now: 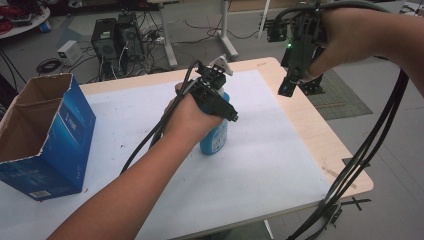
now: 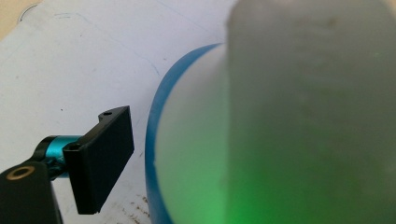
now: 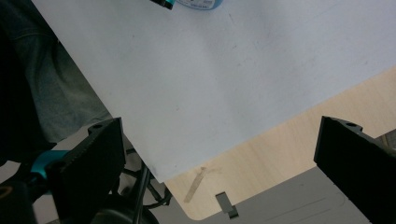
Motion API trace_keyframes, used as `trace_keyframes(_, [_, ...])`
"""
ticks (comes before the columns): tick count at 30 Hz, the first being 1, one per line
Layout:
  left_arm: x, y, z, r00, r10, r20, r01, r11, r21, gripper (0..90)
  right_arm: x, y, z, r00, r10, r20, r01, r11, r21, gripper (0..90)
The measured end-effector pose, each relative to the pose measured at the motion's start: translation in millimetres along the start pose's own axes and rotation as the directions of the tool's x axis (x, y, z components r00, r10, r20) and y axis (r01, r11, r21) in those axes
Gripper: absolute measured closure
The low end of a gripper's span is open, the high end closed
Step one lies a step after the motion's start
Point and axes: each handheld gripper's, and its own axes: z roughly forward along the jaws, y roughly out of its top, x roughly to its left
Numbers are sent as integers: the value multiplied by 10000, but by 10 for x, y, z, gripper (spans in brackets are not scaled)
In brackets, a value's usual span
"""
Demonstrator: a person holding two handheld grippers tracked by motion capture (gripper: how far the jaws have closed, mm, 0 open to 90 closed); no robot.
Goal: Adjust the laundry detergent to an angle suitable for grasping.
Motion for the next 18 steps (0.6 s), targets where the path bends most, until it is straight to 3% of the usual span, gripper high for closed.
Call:
trace_keyframes(6, [-5, 1, -5, 9999, -27, 140, 28, 10000, -78, 160, -8, 7, 9, 10000, 10, -13, -10, 10000, -5, 14])
trace_keyframes(18, [7, -4, 0, 9999, 39, 94, -39, 9999, 96, 178, -14, 30, 30, 10000, 14, -26, -14, 10000, 55, 14])
